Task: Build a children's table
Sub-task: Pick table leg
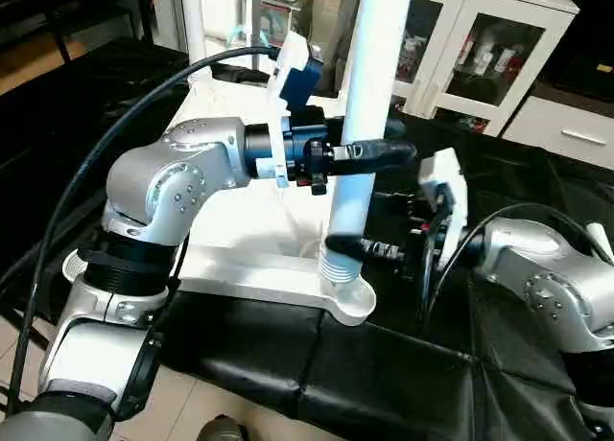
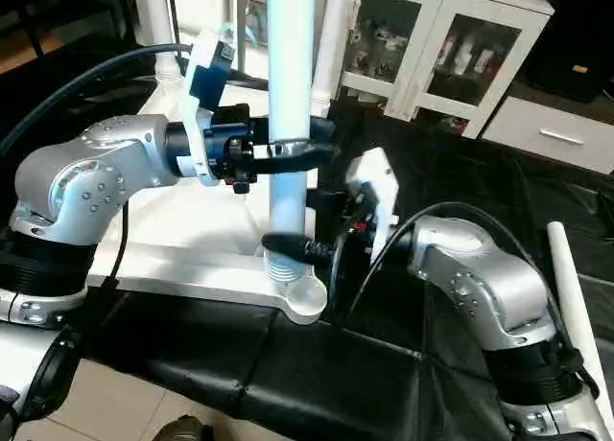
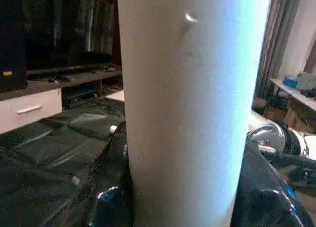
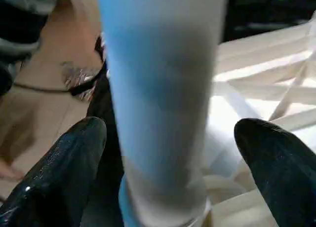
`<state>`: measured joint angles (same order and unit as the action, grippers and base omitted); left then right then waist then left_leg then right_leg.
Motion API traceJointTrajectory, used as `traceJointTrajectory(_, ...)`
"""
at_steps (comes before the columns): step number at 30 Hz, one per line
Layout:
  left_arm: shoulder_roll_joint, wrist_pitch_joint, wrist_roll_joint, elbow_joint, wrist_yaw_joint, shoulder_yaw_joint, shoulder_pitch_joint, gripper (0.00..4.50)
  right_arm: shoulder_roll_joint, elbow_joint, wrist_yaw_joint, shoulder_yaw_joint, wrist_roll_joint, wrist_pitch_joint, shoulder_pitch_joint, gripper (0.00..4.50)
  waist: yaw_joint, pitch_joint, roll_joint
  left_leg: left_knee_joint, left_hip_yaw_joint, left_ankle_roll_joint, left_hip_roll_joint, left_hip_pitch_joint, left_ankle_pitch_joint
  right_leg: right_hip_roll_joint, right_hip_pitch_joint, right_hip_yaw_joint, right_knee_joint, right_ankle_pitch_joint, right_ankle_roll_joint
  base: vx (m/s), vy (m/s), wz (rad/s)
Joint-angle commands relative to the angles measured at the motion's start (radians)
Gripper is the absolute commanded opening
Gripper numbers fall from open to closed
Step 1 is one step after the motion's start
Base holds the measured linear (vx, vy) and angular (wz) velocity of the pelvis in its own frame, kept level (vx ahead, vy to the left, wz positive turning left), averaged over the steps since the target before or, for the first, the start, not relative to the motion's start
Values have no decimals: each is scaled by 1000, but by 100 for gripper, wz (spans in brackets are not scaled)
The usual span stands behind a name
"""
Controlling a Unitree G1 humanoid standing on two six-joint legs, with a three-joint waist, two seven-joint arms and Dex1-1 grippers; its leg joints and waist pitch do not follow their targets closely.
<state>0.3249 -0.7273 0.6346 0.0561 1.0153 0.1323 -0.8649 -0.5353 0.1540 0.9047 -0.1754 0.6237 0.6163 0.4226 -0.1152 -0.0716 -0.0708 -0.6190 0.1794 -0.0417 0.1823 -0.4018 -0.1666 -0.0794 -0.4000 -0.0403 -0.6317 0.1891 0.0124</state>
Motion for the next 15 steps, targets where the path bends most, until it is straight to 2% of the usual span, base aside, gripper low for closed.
traceJointTrajectory(1,-2,11,-6,-25,13,16,-17,186,-27,11,26,-14,-23,-16,-1,450,0,78,9,85,-13,-70,44,36,-205,-62,40,33,65,144,-198,0,0,0)
traceJointTrajectory(2,-6,12,-7,-24,14,19,-18,186,-28,9,31,-24,-34,-15,-2,450,-1,78,12,85,-13,-70,44,36,-208,-62,40,33,64,139,-201,0,0,0)
traceJointTrajectory(9,-14,17,-11,-10,23,24,-37,186,-6,-36,4,-41,-85,-27,13,450,-1,79,11,83,-12,-71,44,37,-213,-62,40,33,64,136,-214,0,0,0)
traceJointTrajectory(15,-30,13,-13,-19,15,25,-29,186,24,-38,7,-24,-68,-32,5,450,-1,80,12,83,-13,-65,44,38,-206,-61,41,32,61,111,-222,0,0,0)
